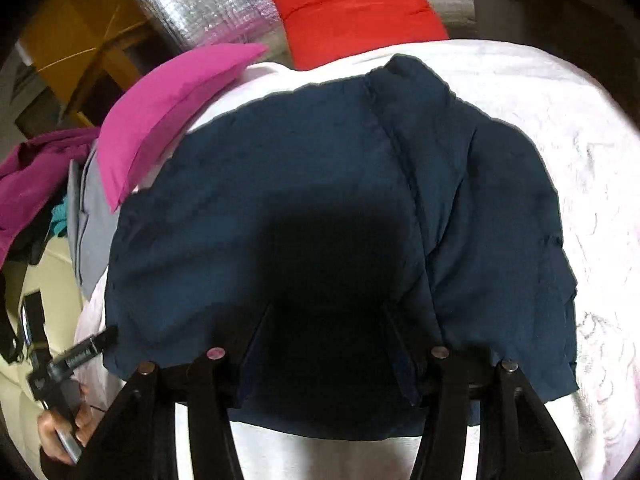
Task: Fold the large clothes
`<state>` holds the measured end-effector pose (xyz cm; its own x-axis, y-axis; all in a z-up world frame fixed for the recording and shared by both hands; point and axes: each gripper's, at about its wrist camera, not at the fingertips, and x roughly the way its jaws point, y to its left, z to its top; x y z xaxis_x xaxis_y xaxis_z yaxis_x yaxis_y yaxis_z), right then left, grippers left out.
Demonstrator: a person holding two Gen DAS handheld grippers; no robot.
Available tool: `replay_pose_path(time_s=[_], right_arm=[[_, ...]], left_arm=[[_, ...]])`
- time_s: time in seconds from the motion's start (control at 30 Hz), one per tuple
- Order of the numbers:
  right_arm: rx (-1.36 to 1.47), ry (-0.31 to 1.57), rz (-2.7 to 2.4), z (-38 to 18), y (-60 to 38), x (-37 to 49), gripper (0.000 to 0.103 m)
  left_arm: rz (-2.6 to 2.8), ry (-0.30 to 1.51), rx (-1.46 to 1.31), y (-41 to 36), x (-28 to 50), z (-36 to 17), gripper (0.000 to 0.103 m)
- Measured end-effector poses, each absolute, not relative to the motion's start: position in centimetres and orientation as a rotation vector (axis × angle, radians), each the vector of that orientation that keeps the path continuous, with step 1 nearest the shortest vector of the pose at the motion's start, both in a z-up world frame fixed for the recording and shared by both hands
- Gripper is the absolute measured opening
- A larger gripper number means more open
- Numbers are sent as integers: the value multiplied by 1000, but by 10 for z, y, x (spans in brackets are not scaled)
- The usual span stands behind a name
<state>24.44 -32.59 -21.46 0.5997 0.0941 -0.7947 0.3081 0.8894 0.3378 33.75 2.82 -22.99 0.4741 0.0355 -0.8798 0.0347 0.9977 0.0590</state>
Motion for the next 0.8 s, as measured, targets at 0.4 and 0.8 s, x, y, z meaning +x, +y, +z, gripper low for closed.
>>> replay_pose_path(time_s=[0.4,0.8], right_arm=[[603,787,-88,-183,-341,171,78],[747,760,-109,-204,-366,148,76]], left_arm=[[-91,894,22,20,262,-200,94],[31,916,30,30,278,-211,94]])
